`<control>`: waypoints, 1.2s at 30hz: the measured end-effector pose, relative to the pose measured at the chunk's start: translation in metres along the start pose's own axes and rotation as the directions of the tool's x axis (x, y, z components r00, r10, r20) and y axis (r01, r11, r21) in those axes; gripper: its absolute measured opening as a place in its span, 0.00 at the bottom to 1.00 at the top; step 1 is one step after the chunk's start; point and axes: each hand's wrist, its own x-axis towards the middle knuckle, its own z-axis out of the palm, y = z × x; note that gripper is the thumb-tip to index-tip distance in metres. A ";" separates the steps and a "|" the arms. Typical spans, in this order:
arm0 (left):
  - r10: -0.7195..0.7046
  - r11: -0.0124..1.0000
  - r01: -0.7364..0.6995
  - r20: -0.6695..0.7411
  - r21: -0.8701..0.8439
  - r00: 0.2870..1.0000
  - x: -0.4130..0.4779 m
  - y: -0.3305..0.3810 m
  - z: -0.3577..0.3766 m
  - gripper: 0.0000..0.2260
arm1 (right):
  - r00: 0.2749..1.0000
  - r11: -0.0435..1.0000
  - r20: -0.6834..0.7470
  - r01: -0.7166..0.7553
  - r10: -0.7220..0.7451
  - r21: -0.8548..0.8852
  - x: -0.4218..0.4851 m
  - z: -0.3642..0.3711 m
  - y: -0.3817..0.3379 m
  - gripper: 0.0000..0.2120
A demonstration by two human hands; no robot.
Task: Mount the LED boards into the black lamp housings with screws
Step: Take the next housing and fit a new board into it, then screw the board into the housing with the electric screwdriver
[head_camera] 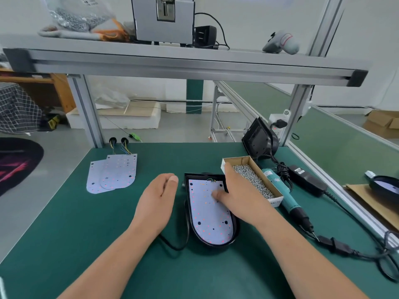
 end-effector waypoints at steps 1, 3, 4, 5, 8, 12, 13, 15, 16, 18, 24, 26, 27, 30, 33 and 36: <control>0.022 1.000 -0.022 -0.001 0.009 1.000 -0.001 0.001 0.000 0.06 | 1.000 0.999 0.006 0.014 -0.013 -0.053 -0.001 -0.001 0.001 0.14; 0.090 0.994 -0.091 0.018 0.062 0.996 -0.003 0.002 0.000 0.08 | 0.999 0.993 0.028 0.036 -0.033 -0.108 -0.001 -0.004 0.004 0.14; 0.143 0.985 -0.148 0.056 0.093 0.988 -0.006 0.003 0.001 0.11 | 0.998 0.991 0.035 0.046 -0.042 -0.123 -0.001 -0.005 0.006 0.14; 0.199 0.969 -0.213 0.111 0.126 0.974 -0.008 0.004 0.002 0.14 | 0.998 0.989 0.042 0.052 -0.047 -0.136 -0.001 -0.008 0.007 0.13; 0.292 0.923 -0.336 0.230 0.185 0.928 -0.010 0.007 0.003 0.22 | 0.998 0.988 0.016 0.057 -0.055 -0.143 -0.002 -0.015 0.007 0.11; 0.301 0.901 -0.371 0.292 0.226 0.908 -0.008 0.005 0.001 0.22 | 0.993 0.998 -0.118 -0.016 0.010 -0.056 -0.002 -0.036 0.014 0.12; 0.289 0.900 -0.368 0.311 0.233 0.905 -0.008 0.005 0.002 0.19 | 0.987 0.998 -0.158 -0.041 0.032 -0.051 -0.003 -0.044 0.019 0.11; 0.267 0.897 -0.359 0.330 0.259 0.905 -0.010 0.004 0.005 0.13 | 0.974 0.993 -0.217 -0.080 0.060 -0.085 -0.003 -0.062 0.035 0.09; 0.261 0.892 -0.358 0.334 0.275 0.906 -0.010 0.004 0.007 0.12 | 0.970 0.985 -0.230 -0.109 0.076 -0.133 -0.004 -0.071 0.046 0.09; 0.257 0.883 -0.360 0.331 0.302 0.908 -0.011 0.004 0.008 0.12 | 0.968 0.940 -0.196 -0.207 0.156 -0.273 -0.006 -0.083 0.072 0.11; 0.290 0.874 -0.374 0.283 0.310 0.914 -0.014 0.009 0.008 0.15 | 0.943 0.877 -0.027 -0.318 0.331 -0.359 -0.029 -0.084 0.133 0.05; 0.301 0.875 -0.377 0.270 0.303 0.915 -0.014 0.010 0.008 0.15 | 0.943 0.911 -0.014 -0.324 0.332 -0.257 -0.035 -0.085 0.141 0.03; 0.310 0.876 -0.381 0.259 0.297 0.915 -0.015 0.011 0.008 0.15 | 0.939 0.914 -0.016 -0.338 0.343 -0.226 -0.037 -0.086 0.142 0.09; 0.343 0.869 -0.403 0.236 0.288 0.909 -0.016 0.015 0.010 0.13 | 0.929 0.916 0.000 -0.366 0.371 -0.166 -0.044 -0.089 0.147 0.24; 0.361 0.865 -0.416 0.228 0.281 0.904 -0.017 0.018 0.012 0.13 | 0.933 0.911 0.063 -0.330 0.355 -0.247 -0.047 -0.086 0.140 0.39; 0.384 0.855 -0.428 0.197 0.293 0.902 -0.019 0.022 0.012 0.13 | 0.947 0.919 0.036 -0.301 0.320 -0.254 -0.043 -0.080 0.138 0.27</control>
